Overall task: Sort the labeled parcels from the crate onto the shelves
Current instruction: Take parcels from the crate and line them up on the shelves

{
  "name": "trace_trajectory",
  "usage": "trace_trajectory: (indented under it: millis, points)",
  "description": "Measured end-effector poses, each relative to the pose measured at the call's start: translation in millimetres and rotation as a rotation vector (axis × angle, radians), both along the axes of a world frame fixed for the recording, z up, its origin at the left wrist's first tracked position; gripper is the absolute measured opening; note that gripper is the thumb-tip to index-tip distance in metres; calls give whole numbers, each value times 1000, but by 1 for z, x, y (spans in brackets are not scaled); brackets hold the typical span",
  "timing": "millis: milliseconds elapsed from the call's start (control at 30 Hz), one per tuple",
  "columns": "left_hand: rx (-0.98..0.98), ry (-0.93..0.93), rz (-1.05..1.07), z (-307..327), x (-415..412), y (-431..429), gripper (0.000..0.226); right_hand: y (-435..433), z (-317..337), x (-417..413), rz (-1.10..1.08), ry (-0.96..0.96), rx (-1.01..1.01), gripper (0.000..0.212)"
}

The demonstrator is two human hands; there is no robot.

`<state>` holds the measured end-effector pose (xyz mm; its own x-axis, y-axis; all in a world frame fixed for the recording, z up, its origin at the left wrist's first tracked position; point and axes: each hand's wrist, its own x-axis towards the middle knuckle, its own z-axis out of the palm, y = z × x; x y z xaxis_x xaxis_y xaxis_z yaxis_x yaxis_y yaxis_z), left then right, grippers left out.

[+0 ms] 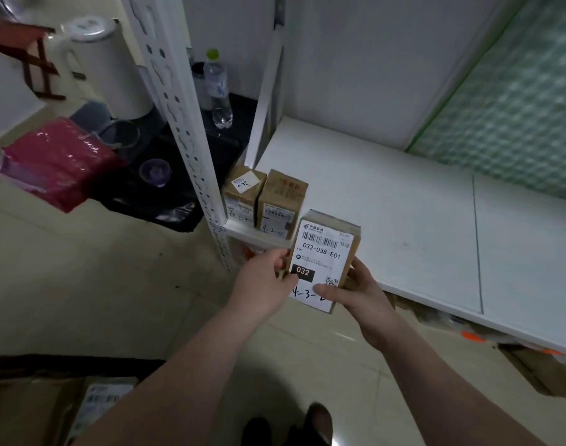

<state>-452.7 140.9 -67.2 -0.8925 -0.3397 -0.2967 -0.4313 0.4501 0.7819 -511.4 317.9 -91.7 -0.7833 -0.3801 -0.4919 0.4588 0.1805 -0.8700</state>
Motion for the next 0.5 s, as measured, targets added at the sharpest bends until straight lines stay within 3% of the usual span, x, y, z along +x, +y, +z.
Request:
trace_trajectory:
  millis: [500]
  points:
    - [-251,364,-2,-188,-90,-3,28,-11,-196,-110,31,662,114,85]
